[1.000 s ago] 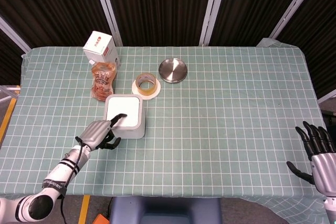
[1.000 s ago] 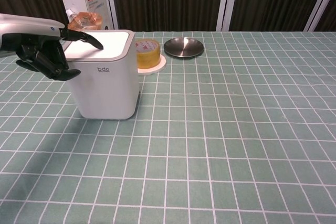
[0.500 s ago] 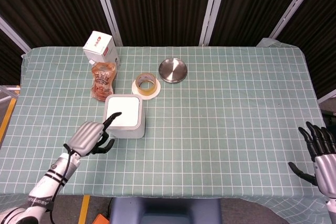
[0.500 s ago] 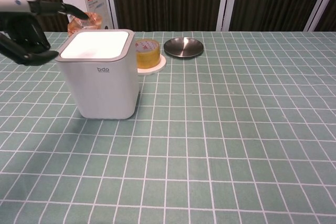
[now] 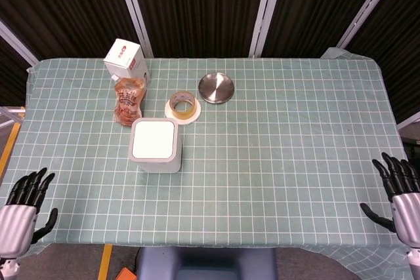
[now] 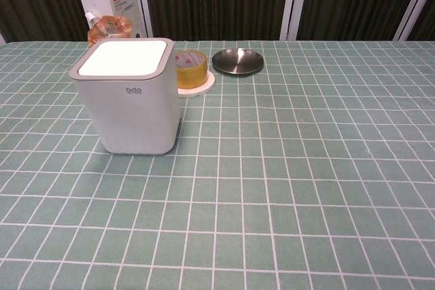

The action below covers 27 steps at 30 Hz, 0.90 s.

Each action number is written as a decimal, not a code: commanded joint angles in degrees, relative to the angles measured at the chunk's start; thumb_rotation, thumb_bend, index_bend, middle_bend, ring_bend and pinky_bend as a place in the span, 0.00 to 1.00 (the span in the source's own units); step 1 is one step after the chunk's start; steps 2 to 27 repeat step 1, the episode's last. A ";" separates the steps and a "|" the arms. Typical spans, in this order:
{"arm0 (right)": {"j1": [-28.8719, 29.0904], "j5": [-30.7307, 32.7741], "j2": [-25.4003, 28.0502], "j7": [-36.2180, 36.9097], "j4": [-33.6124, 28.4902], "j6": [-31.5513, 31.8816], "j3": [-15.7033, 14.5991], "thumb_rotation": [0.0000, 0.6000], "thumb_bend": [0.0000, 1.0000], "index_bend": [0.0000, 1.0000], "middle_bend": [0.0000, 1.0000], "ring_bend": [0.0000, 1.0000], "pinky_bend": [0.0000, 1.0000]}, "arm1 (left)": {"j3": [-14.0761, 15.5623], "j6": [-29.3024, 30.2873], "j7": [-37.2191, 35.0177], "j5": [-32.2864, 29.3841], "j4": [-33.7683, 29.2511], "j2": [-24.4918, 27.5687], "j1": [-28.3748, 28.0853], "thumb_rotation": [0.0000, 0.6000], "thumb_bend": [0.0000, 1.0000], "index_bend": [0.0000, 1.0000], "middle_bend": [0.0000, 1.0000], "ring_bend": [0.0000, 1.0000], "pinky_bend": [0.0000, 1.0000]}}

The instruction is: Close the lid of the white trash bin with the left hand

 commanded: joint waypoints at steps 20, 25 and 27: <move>0.09 -0.71 -0.31 -0.85 -0.15 -0.41 -0.43 1.00 0.27 0.00 0.00 0.00 0.00 | 0.77 -1.11 -2.63 0.73 3.94 -0.59 0.51 1.00 0.46 0.02 0.00 0.00 0.07; 0.09 -0.71 -0.31 -0.85 -0.15 -0.41 -0.43 1.00 0.27 0.00 0.00 0.00 0.00 | 0.77 -1.11 -2.63 0.73 3.94 -0.59 0.51 1.00 0.46 0.02 0.00 0.00 0.07; 0.09 -0.71 -0.31 -0.85 -0.15 -0.41 -0.43 1.00 0.27 0.00 0.00 0.00 0.00 | 0.77 -1.11 -2.63 0.73 3.94 -0.59 0.51 1.00 0.46 0.02 0.00 0.00 0.07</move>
